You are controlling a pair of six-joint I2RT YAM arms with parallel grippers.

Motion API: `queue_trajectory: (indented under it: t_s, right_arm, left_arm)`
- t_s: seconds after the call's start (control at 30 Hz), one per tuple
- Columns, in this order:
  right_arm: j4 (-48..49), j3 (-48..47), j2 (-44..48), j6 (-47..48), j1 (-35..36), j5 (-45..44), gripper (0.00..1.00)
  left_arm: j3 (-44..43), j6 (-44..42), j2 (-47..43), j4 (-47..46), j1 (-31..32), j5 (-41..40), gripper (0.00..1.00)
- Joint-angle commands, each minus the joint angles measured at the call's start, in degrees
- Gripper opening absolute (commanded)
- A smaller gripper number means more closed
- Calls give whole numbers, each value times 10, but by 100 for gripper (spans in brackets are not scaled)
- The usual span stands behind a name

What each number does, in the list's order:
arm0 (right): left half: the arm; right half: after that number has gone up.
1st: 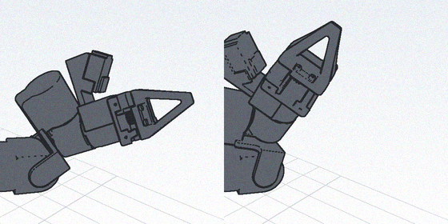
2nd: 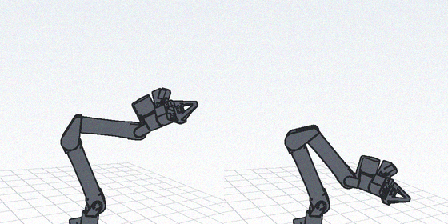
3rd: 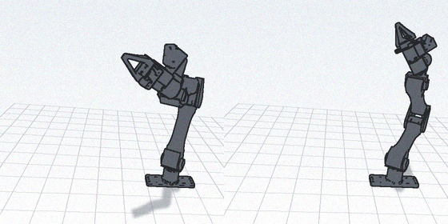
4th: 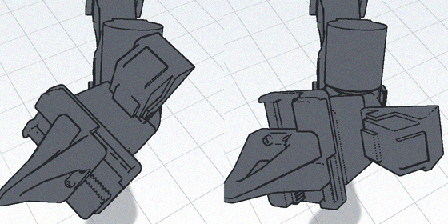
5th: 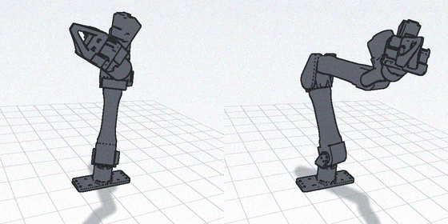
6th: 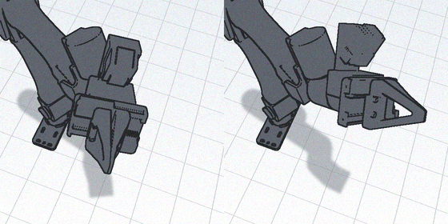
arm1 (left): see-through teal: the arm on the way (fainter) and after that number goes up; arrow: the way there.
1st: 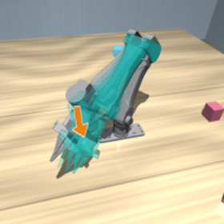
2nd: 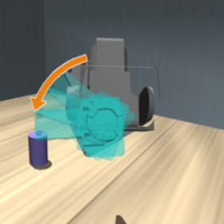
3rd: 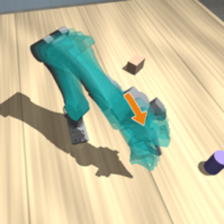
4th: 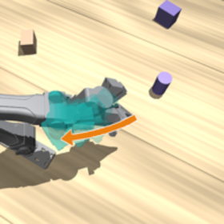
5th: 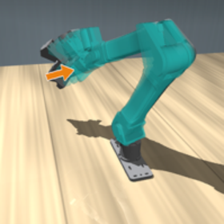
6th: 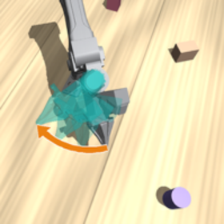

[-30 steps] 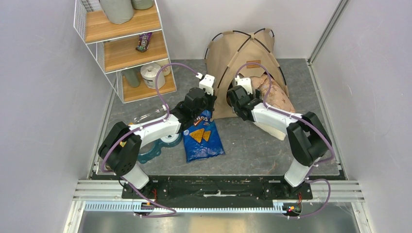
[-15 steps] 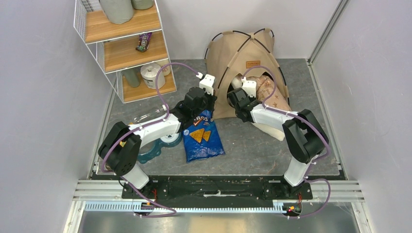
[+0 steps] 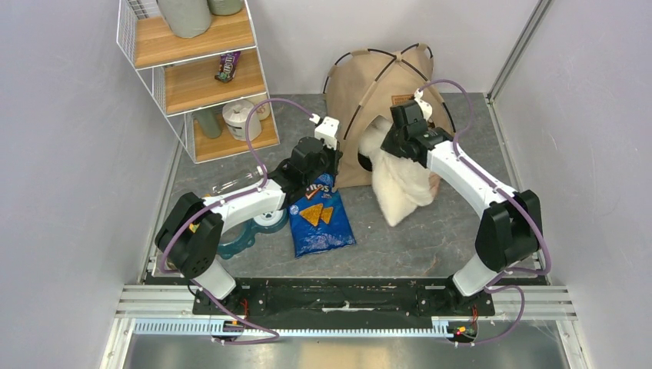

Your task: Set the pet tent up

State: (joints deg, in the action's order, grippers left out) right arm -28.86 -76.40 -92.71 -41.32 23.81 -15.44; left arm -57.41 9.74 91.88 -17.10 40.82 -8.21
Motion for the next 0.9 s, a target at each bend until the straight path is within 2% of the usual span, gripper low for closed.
queue_trajectory:
  t_s: [0.0,0.13,0.3,0.33,0.43,0.53,0.6,0.7,0.87]
  right_arm:
    - [31,-49,7,-134,-15,129,0]
    - [70,-29,1,-199,-28,133,0]
    - [80,3,-19,-158,-29,67,1]
    - [81,10,-20,-139,-28,55,9]
    - [68,27,-7,-94,-28,18,41]
    - [54,44,29,-40,-28,-10,65]
    - [35,46,59,-4,-27,-36,75]
    - [10,41,103,54,-27,-69,86]
    - [-28,32,152,114,-28,-91,93]
  left_arm:
    - [-11,-9,-7,-6,-7,-1,2]
    - [-10,-7,-7,-6,-7,1,2]
    - [-8,-8,-9,-5,-7,0,2]
    - [-8,-8,-9,-5,-7,-1,2]
    - [-9,-8,-8,-4,-7,-1,2]
    - [-12,-9,-8,-2,-8,-4,2]
    - [-13,-9,-7,2,-9,-9,2]
    - [-13,-8,-6,1,-11,-11,2]
    - [-16,-6,-4,5,-12,-11,2]
